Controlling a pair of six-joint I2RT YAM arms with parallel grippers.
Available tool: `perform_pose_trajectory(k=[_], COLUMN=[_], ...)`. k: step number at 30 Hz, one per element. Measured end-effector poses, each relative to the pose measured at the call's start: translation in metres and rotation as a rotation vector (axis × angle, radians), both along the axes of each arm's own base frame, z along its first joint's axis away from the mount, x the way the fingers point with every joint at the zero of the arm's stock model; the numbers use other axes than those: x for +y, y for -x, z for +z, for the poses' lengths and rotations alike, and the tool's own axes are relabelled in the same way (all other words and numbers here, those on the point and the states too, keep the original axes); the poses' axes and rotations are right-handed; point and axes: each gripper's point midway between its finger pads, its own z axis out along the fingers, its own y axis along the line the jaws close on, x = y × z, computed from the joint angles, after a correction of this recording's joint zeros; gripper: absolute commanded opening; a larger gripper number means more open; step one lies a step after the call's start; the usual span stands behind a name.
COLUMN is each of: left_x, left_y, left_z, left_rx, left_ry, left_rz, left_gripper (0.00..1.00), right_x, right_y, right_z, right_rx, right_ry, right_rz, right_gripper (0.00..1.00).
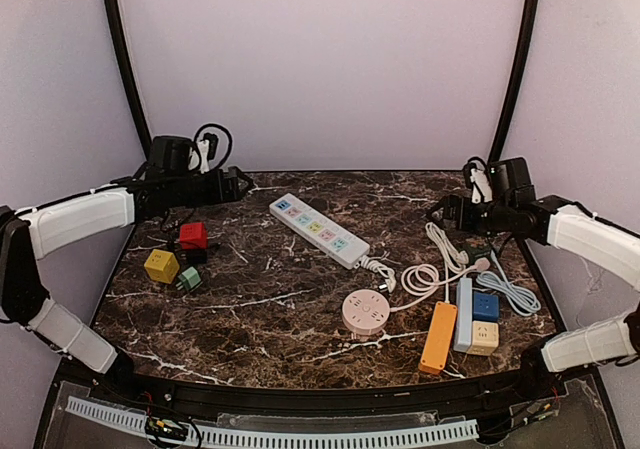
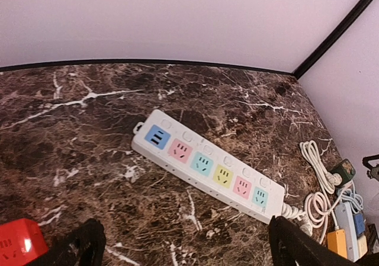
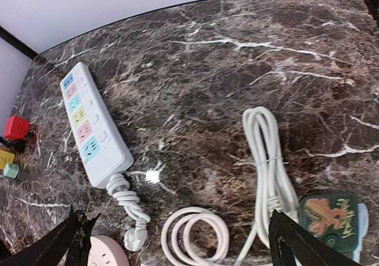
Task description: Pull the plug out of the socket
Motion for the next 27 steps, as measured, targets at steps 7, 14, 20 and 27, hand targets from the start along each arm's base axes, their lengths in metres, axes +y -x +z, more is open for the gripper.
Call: perform_pose_trajectory(k=[7,14,20,27], left_x=[0.089,0.134,0.159,0.182], left_y=[0.020,0.060,0.093,0.108], left_z=[0.030,0.045,0.016,0.037], left_rx=[0.010,-0.073,-0.091,-0.196], left_ry=[-0.046,-0.206,-0.320,-0.370], left_rz=[0.118,0.175,0.229,0.332], left_gripper=[0.98,0.99,0.99,0.99], right_x=[-0.046,-0.059,-0.071,-0.087], right_y=[-0.008,0.013,0.025,0.029], right_z=[0.009,0.028,0.024,0.028], right_rx=[-0.058,-0.252,-0.388,-0.508], right_ry=[0.033,0.053,0.101,0.148], right_rz=[-0.094,-0.094,-0.113,-0.177], right_gripper=[0.99,0.99,0.99,0.99])
